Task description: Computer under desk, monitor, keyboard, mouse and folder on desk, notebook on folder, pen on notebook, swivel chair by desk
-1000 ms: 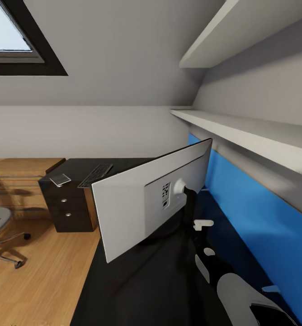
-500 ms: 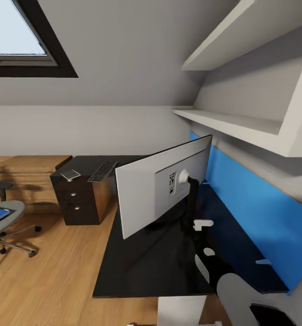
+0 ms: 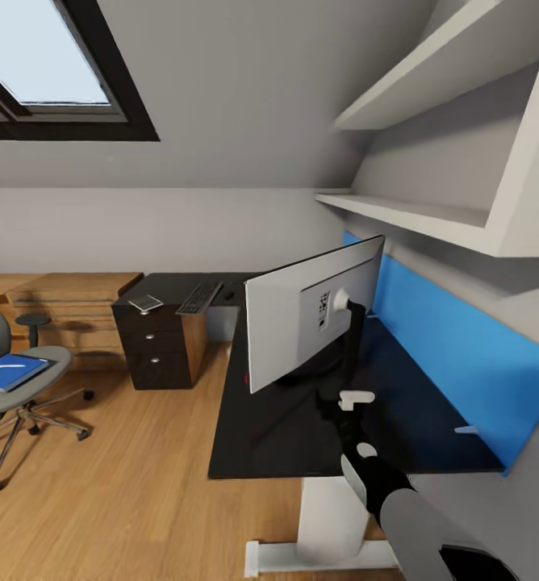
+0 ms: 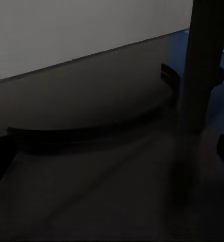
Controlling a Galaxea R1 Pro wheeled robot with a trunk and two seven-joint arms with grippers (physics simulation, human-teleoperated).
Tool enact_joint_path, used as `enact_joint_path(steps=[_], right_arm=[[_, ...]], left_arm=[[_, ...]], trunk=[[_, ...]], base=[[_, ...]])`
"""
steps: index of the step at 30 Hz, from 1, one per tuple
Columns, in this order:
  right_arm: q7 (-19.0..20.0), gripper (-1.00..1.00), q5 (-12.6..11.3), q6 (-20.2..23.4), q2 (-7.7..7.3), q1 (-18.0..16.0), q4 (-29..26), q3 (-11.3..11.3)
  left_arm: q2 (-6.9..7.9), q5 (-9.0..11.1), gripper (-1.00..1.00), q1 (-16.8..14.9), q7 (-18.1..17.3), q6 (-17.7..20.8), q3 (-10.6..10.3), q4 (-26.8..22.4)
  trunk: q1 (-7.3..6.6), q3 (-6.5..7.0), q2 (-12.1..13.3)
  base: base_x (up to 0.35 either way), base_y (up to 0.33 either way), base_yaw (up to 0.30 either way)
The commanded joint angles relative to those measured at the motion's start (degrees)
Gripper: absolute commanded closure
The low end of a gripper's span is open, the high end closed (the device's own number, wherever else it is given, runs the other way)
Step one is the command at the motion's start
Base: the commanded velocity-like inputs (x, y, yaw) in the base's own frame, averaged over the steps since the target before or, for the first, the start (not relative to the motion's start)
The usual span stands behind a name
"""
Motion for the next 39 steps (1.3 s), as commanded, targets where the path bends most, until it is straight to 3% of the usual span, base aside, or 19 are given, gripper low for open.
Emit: enact_joint_path(steps=[1,8,12,15,19,22,24,25,28,29,35,39], right_arm=[[-0.3,-1.0,0.6,-0.8,0.31,0.1,0.0,-0.3],[-4.3,-1.0,0.6,-4.7,2.94,2.5,-4.4,-0.1],[-8.8,-1.0,0.6,-4.7,2.95,5.9,-9.0,0.9],[-11.0,-1.0,0.6,-2.7,2.95,8.5,-13.9,3.6],[-12.5,-1.0,0.4,6.7,2.95,12.7,-24.3,8.3],[-13.4,-1.0,0.2,19.6,2.95,16.4,-34.6,11.0],[-13.6,-1.0,0.1,25.4,2.95,17.4,-38.5,12.2],[-13.7,-1.0,0.0,30.9,2.95,18.2,-42.0,13.3],[-13.8,-1.0,-1.0,37.3,2.95,18.9,-46.4,14.8],[-13.9,-1.0,-2.3,39.9,2.95,19.3,-48.4,15.5],[-14.0,-1.0,-8.0,43.8,2.95,20.3,-52.0,16.4],[-14.0,-1.0,-9.3,44.0,2.95,21.2,-53.7,16.6]], left_arm=[[-0.04,0.5,-1.0,0.0,-0.1,0.3,0.1,0.0],[-0.1,0.4,-1.0,0.0,0.0,0.0,0.1,0.4],[-0.11,0.3,-1.0,0.0,0.0,-0.2,0.1,0.4],[-0.12,0.3,-1.0,0.0,0.0,-0.2,0.1,0.4],[-0.13,0.3,-1.0,0.0,0.0,-0.2,0.1,0.5],[-0.13,0.3,-1.0,0.0,0.0,-0.3,0.1,0.5],[-0.15,0.2,-1.0,0.0,0.0,-0.3,0.1,0.5],[-0.17,0.2,-1.0,0.0,0.0,-0.3,0.1,0.5],[-0.19,0.2,-1.0,0.0,0.1,-0.3,0.0,0.5],[-0.2,0.2,-1.0,0.0,0.0,-0.3,0.0,0.5],[-0.21,0.1,-1.0,0.0,0.0,-0.3,0.0,0.6],[-0.28,0.1,-1.0,0.0,0.0,-0.3,0.0,0.6]], trunk=[[-0.02,-0.05,0.0],[-0.02,-0.05,0.0],[-0.02,-0.05,0.0],[-0.02,-0.05,0.0],[-0.02,-0.05,0.0],[-0.02,-0.05,0.0],[-0.02,-0.05,0.0],[-0.02,-0.05,0.0],[-0.02,-0.05,0.0],[-0.02,-0.05,0.0],[-0.02,-0.05,0.0],[-0.02,-0.05,0.0]], base=[[-0.28,0.22,0.0],[-0.279,0.22,0.0],[-0.268,0.22,0.0],[-0.25,0.212,0.0],[-0.176,0.138,0.0],[-0.066,0.047,0.0],[-0.032,0.022,0.0],[-0.018,0.013,0.0],[-0.012,0.008,0.0],[-0.006,0.004,0.0],[0.034,0.03,0.0],[0.197,0.153,0.0]])
